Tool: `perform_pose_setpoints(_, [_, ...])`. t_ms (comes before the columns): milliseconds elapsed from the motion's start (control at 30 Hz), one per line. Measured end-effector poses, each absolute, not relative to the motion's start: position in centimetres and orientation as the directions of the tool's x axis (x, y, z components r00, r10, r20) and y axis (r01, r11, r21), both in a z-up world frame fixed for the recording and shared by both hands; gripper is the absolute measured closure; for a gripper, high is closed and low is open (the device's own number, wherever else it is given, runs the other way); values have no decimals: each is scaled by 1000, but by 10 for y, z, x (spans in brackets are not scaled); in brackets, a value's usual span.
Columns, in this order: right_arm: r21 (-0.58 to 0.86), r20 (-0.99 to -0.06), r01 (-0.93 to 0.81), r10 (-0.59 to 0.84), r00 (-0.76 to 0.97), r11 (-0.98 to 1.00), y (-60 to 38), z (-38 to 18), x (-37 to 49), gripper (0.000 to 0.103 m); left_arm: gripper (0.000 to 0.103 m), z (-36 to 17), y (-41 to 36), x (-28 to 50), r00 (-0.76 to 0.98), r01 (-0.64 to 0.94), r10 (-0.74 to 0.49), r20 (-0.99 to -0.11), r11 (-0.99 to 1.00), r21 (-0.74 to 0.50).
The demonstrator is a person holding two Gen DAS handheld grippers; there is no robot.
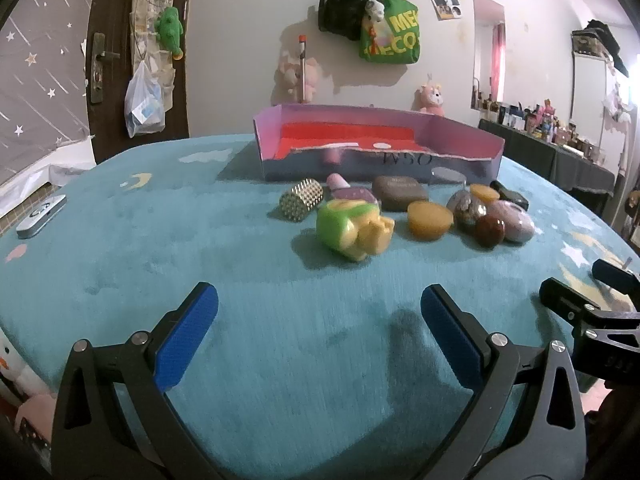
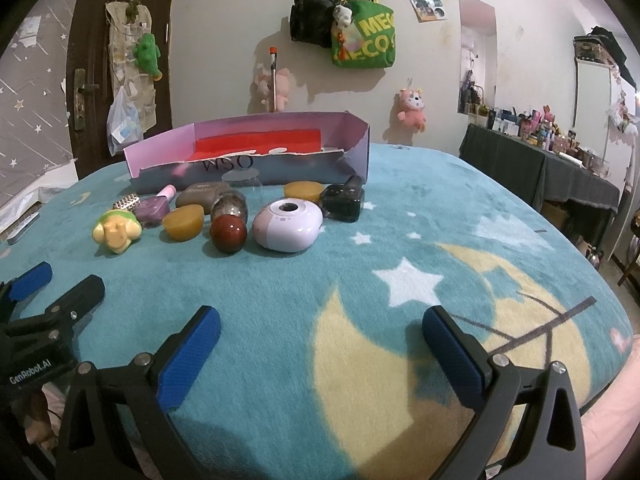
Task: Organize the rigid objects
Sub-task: 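Grasp the green capybara figure with the left tool while the right tool grasps the white speaker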
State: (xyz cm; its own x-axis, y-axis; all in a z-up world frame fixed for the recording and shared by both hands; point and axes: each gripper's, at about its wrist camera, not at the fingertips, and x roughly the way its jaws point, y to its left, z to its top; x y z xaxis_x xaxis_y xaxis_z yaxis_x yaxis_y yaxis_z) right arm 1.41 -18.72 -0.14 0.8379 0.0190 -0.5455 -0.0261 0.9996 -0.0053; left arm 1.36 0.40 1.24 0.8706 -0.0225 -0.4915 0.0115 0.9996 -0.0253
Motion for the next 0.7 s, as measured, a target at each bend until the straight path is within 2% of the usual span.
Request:
perform_pose_setpoints(333, [14, -535, -12, 17, 845, 1000, -191, 29, 40, 0, 0, 35, 7, 38, 856, 19, -34, -516, 999, -35])
perform_pose_setpoints(700, [30, -627, -27, 40, 778, 999, -196, 42, 90, 0, 0, 44, 8, 77, 782, 52, -81, -618, 997, -65])
